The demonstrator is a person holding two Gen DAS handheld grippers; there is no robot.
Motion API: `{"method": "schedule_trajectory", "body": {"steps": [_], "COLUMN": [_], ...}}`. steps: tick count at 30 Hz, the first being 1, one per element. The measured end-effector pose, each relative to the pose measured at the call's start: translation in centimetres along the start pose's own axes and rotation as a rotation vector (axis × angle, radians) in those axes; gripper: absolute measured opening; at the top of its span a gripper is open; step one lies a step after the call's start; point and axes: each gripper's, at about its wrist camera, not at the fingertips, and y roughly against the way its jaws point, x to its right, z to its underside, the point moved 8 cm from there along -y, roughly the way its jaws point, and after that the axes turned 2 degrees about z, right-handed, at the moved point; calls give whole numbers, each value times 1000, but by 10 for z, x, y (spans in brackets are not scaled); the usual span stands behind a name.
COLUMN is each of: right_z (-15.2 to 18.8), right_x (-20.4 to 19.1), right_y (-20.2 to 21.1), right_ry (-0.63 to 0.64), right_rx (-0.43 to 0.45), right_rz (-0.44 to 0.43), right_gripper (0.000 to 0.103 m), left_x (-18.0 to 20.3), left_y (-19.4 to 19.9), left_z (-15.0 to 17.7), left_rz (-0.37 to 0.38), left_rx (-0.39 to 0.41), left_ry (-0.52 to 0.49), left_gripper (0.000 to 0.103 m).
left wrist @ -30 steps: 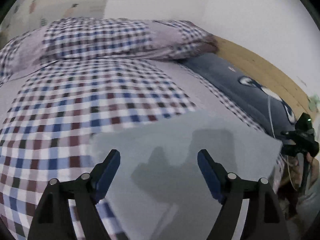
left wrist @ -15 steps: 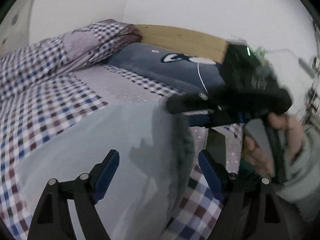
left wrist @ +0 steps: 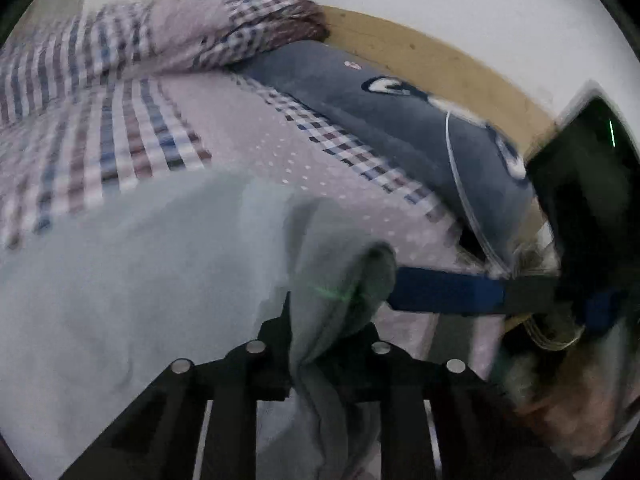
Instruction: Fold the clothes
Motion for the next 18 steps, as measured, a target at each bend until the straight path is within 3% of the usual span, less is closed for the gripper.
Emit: {"method": "schedule_trajectory", "body": {"steps": [3,7,11,18], "right_z": [0,0,9,51], "right_x": [10,11,4,-38], "right_y": [22,33,18,-48], "right_ry": [-6,9,48,199], "right_rx": [89,130,84,-77], "right_rz": [43,74,68,81], "right_gripper": [80,81,81,81], "left_x": [-19,-58,-100,-144], "left_y": [41,127,194,264], "left_z": [-22,-44,-44,-21], "left_rz": [14,40,12,-36], "left_rx": [70,226,342,469], "left_ry": [89,213,299,387], "left_gripper": [16,15,15,15]}}
